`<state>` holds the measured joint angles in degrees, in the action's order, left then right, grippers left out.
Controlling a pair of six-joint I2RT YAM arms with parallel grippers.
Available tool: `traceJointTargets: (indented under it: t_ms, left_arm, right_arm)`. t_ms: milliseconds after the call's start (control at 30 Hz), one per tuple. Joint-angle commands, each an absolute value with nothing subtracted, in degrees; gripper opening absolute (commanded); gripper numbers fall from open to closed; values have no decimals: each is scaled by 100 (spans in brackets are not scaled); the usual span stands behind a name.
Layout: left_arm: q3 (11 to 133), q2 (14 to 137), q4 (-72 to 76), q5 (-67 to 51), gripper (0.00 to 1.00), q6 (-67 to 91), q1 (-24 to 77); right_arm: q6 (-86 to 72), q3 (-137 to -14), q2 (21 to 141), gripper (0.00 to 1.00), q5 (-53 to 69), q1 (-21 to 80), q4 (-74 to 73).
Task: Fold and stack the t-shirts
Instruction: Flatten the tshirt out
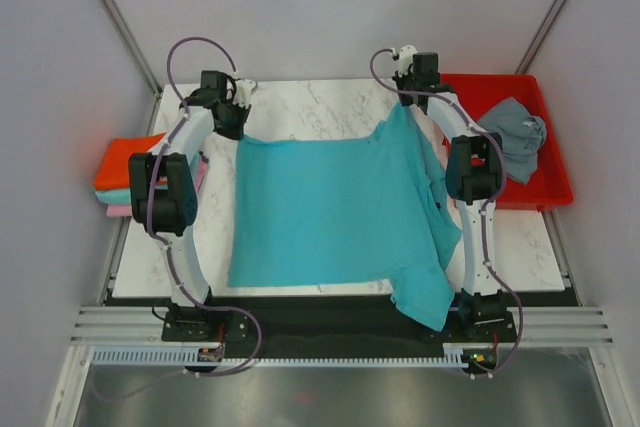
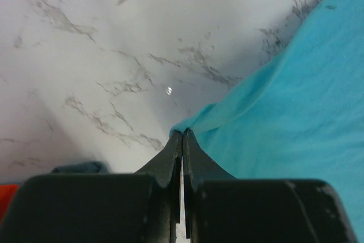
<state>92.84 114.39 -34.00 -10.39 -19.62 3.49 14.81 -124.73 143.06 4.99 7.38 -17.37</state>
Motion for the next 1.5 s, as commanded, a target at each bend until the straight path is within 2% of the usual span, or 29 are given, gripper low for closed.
traceJointTargets:
  t_ms: [0,300,567,800,1233,1467]
  left_arm:
    - [10149,11732,-3190,-634,2,-2197,290]
    - [11038,12419,-3076,-291,2,-2171,202]
    - [11346,12612,-2769,246,2,-2250,167]
    - [11593,12736,-2768,193,2,-2198,141]
    - [10873,11787,-2944,-167,2,-1987,123]
    - [10521,11461,-2918,-264,2,-1890,70]
  right_arm:
    - [1538,-13507,14563,0,246,738,-1512]
    - [1837,-13737,14915,0,-87,844,-870]
    - [1977,-14027,15266,0,-264,1019,-571]
    - [1855,-13958,15311,0,-378,1063,-659]
    - [1863,-12324,13397,0,-167,1037,-958]
    - [1758,-11708,12780,0,-71,1028,-1098]
